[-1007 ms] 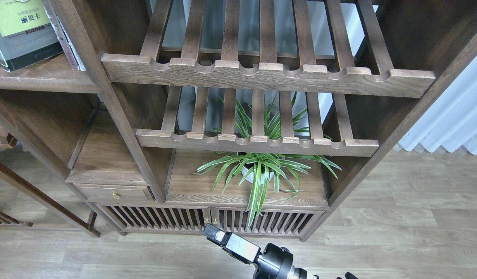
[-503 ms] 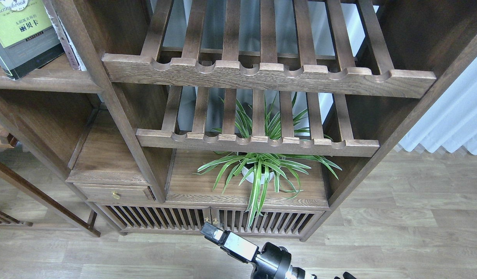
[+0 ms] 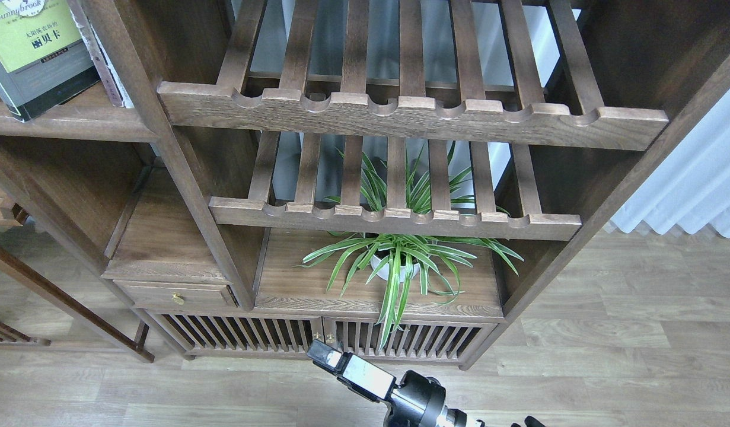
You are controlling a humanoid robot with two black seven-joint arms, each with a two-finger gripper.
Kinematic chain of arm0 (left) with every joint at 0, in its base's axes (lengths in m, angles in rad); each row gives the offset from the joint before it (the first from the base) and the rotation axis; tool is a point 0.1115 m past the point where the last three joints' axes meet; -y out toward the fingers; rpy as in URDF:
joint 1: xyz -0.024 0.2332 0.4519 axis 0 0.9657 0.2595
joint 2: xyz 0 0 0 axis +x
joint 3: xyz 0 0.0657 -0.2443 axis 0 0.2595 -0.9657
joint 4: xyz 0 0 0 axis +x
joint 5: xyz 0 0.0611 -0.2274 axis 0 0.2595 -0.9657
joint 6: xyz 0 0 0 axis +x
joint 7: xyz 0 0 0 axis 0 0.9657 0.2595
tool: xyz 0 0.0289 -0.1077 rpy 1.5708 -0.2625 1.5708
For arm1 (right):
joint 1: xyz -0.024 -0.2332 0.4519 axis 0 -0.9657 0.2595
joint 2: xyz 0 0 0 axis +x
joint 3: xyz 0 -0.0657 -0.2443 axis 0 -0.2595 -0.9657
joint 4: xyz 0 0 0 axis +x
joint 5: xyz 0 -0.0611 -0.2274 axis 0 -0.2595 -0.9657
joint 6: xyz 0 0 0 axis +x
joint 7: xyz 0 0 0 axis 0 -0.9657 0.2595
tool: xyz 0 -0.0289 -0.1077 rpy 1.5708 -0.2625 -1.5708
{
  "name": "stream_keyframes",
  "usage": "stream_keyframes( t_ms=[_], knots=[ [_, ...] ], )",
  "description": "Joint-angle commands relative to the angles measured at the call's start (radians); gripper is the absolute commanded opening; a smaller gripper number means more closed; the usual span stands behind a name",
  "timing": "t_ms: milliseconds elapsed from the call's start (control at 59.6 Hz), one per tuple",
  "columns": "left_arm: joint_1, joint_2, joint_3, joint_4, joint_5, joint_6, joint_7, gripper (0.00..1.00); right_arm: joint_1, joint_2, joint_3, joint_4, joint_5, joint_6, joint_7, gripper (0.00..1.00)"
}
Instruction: Organize books on shelf
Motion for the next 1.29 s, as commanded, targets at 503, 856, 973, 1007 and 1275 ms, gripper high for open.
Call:
stream_keyframes(
  t_ms=[503,856,973,1007,1275],
  knots=[
    [0.356,-0.063,-0.070,-0.198,-0.006,0.000,0.002,0.40,0.002,0.027,0.026,-0.001,-0.001,0.000,0.000,0.92],
    [0.463,-0.140,-0.035,-0.201,-0.006,0.000,0.003,0.45,0.015,0.027,0.051,-0.026,0.000,0.000,0.001,0.92],
    [0.492,-0.161,-0.006,-0.201,-0.006,0.000,0.003,0.47,0.031,0.027,0.049,-0.050,0.000,0.000,0.006,0.93],
    [0.498,-0.175,0.005,-0.201,-0.006,0.000,0.003,0.48,0.035,0.027,0.049,-0.060,0.000,0.000,0.006,0.93],
    [0.563,-0.275,0.083,-0.190,0.000,0.000,0.003,0.53,0.045,0.027,0.049,-0.087,0.000,0.000,0.006,0.93]
  ],
)
